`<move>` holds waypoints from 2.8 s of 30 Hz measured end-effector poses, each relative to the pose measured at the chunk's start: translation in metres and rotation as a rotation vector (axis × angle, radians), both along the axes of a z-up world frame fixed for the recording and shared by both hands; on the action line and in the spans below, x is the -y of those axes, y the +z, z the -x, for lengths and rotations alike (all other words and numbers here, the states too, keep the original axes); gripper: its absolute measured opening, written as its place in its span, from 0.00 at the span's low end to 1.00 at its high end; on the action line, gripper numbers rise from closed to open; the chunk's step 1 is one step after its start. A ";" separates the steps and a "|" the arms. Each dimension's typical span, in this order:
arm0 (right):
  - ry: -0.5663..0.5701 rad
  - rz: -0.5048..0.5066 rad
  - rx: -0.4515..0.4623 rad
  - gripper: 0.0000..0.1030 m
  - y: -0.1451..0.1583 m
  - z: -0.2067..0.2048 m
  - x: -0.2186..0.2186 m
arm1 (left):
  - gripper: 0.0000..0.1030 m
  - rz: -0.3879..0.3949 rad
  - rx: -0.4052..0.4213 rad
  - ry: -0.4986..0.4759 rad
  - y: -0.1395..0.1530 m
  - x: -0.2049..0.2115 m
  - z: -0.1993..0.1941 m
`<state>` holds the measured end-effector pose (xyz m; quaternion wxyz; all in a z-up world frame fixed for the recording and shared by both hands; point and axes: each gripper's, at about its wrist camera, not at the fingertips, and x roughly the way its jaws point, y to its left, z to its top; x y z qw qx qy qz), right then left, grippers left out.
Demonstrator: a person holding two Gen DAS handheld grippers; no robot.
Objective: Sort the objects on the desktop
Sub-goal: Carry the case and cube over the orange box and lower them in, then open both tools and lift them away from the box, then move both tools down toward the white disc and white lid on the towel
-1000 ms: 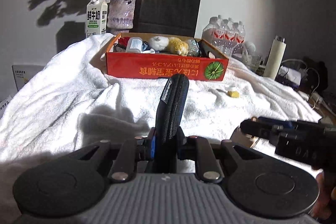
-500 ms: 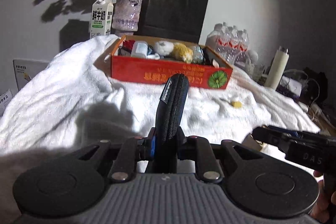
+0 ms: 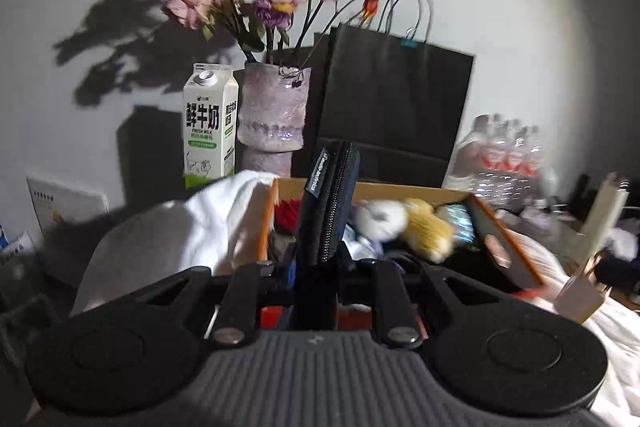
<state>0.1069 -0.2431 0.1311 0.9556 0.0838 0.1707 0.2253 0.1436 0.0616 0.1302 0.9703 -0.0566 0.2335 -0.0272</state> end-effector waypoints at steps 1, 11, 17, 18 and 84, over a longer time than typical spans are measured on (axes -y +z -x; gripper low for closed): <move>0.009 -0.012 -0.021 0.35 0.001 -0.020 -0.002 | 0.17 -0.003 -0.023 0.014 -0.004 -0.001 -0.018; 0.084 -0.015 -0.255 0.35 -0.038 -0.160 -0.061 | 0.18 -0.005 -0.185 0.039 -0.055 -0.001 -0.112; 0.063 0.078 -0.315 0.37 -0.072 -0.186 -0.088 | 0.32 0.029 -0.177 -0.005 -0.055 -0.010 -0.103; 0.059 0.077 -0.320 0.38 -0.070 -0.185 -0.087 | 0.41 0.029 -0.166 -0.002 -0.050 -0.011 -0.101; -0.215 0.275 -0.003 0.83 -0.088 0.135 0.009 | 0.84 -0.036 0.003 -0.154 -0.072 0.094 0.153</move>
